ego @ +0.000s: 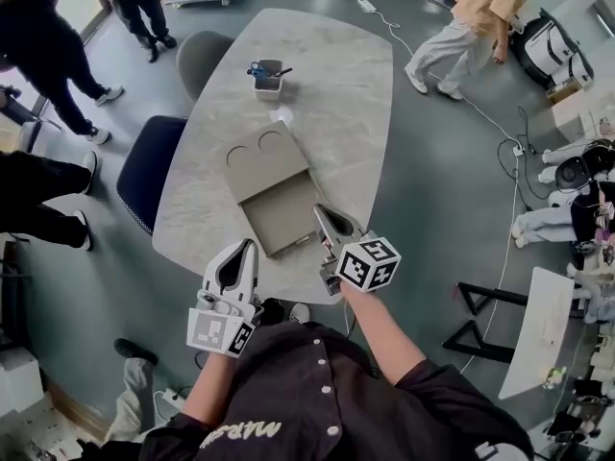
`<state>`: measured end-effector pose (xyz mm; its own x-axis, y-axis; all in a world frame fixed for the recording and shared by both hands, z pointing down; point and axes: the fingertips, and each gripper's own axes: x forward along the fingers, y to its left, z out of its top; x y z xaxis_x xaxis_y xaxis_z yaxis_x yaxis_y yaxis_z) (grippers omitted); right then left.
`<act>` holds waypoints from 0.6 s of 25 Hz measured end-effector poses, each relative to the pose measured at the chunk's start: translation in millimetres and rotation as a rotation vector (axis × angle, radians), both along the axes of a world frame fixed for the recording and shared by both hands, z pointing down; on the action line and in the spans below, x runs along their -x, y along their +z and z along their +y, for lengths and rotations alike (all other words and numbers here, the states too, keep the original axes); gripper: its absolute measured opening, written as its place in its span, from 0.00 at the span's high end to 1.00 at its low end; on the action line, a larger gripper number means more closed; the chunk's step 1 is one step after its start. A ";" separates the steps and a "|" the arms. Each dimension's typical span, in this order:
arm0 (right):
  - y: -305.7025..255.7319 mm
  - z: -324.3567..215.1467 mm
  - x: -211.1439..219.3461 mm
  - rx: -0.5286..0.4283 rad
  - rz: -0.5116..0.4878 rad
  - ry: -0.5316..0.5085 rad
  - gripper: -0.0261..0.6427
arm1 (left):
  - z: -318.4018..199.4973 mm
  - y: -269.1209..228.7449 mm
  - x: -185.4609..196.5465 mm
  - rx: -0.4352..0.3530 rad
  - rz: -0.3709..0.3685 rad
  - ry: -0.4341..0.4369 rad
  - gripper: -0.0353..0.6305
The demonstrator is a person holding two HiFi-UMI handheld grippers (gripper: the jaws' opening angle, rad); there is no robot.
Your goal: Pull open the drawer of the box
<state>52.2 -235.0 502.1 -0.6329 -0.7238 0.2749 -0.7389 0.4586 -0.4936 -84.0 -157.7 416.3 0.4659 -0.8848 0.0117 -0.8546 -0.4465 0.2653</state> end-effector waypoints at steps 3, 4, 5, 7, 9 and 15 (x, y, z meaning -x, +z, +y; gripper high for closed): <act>-44.7 3.4 0.3 -0.118 0.043 -0.029 0.97 | -4.3 -18.6 -1.8 -0.031 -0.011 -0.001 0.92; -58.5 5.8 -0.8 -0.153 0.054 -0.032 0.97 | -5.6 -24.1 -2.5 -0.039 -0.015 -0.003 0.92; -72.3 7.6 -3.1 -0.190 0.064 -0.032 0.97 | -7.8 -29.8 -3.2 -0.050 -0.018 -0.005 0.92; -99.2 9.0 -10.3 -0.276 0.081 -0.019 0.97 | -14.7 -41.9 -4.3 -0.078 -0.016 -0.007 0.92; -120.2 9.7 -19.2 -0.359 0.101 0.006 0.97 | -21.7 -52.2 -4.4 -0.101 -0.015 -0.009 0.92; -152.4 18.1 -49.2 -0.453 0.104 0.122 0.97 | -36.2 -64.2 -0.1 -0.119 -0.027 -0.031 0.92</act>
